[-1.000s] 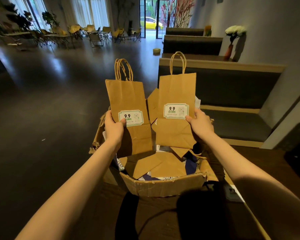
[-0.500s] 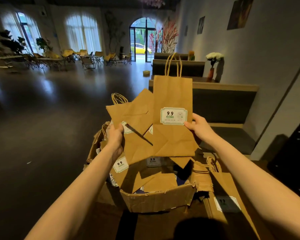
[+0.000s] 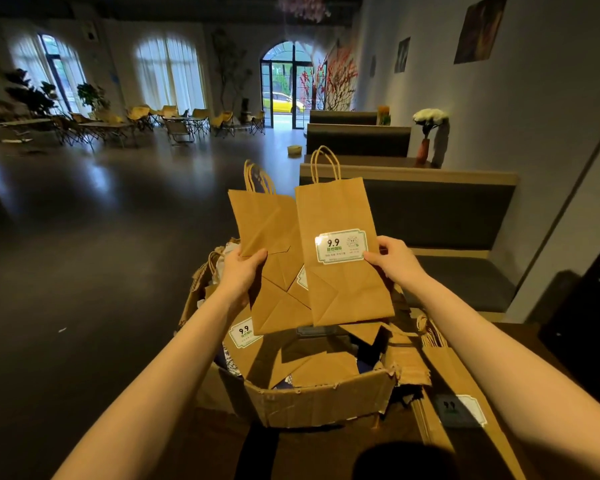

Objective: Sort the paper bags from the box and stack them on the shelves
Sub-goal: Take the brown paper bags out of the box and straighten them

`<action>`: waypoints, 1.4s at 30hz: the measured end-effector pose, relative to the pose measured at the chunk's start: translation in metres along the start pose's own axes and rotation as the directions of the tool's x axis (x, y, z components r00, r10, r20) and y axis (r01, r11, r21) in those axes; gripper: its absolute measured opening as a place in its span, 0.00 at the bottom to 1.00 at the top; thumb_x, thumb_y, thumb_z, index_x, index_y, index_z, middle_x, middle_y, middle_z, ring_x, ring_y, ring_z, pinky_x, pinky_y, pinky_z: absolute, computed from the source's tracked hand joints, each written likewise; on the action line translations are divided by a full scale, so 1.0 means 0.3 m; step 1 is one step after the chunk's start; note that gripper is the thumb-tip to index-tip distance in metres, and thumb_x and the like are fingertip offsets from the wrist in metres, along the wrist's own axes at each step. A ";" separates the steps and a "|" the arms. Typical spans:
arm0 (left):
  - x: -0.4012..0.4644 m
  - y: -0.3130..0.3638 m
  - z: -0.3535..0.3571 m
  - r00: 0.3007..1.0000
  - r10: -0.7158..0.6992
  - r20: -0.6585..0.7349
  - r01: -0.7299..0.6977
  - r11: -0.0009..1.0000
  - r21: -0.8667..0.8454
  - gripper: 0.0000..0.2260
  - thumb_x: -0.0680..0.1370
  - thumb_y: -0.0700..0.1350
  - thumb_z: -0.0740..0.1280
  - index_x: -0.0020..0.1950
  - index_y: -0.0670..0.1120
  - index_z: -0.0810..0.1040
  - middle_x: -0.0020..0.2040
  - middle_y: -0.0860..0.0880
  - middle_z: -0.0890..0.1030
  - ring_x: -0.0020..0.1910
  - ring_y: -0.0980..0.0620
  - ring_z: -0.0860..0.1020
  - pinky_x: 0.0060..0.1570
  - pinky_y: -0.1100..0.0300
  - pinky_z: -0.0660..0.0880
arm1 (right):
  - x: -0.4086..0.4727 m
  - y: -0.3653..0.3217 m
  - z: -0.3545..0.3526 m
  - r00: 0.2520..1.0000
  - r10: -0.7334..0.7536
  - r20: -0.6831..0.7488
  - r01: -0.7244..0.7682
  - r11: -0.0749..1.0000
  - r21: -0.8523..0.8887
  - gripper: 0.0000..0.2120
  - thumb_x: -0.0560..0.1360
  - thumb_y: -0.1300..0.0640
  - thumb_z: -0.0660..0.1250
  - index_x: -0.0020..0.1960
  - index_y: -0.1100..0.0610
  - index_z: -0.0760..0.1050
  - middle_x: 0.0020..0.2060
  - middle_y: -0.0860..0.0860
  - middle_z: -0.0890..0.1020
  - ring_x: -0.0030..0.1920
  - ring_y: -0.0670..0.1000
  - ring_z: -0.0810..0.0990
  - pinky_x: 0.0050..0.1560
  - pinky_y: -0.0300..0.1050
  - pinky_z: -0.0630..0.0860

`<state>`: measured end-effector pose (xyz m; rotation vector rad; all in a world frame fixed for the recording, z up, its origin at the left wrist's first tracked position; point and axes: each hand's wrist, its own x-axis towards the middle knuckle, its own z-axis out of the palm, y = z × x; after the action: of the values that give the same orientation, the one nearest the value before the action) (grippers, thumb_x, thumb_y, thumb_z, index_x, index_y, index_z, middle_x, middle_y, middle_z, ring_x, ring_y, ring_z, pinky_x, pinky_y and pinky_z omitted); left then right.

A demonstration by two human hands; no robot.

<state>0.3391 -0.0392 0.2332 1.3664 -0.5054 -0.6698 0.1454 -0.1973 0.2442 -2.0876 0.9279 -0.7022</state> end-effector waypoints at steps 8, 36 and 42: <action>0.043 -0.030 0.053 0.962 0.102 -0.252 -0.125 0.989 -0.076 0.18 0.80 0.41 0.62 0.70 0.42 0.65 0.65 0.44 0.72 0.64 0.45 0.72 0.66 0.48 0.68 | -0.004 -0.034 0.066 0.951 0.278 -0.137 -0.170 0.839 0.517 0.12 0.80 0.59 0.59 0.63 0.60 0.69 0.56 0.54 0.78 0.54 0.52 0.78 0.51 0.48 0.76; 0.048 0.017 0.058 0.977 -0.163 -0.139 0.072 0.861 -0.503 0.22 0.77 0.44 0.67 0.69 0.42 0.66 0.63 0.42 0.75 0.60 0.42 0.76 0.61 0.42 0.71 | 0.014 0.013 0.174 0.758 0.628 -0.177 -0.179 0.461 0.869 0.17 0.78 0.67 0.61 0.66 0.61 0.67 0.58 0.58 0.77 0.58 0.58 0.77 0.59 0.57 0.75; 0.094 0.029 -0.001 0.960 -0.281 -0.013 0.265 0.917 -0.298 0.24 0.76 0.48 0.69 0.69 0.41 0.69 0.59 0.42 0.79 0.50 0.44 0.80 0.34 0.51 0.77 | 0.049 -0.021 0.055 0.842 0.499 -0.204 -0.103 0.520 0.848 0.17 0.79 0.66 0.59 0.68 0.59 0.68 0.55 0.55 0.78 0.53 0.54 0.78 0.50 0.51 0.77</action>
<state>0.3607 -0.0579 0.2403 1.1781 -0.1593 -0.8949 0.1681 -0.1992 0.2424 -0.8970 0.9198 -1.1504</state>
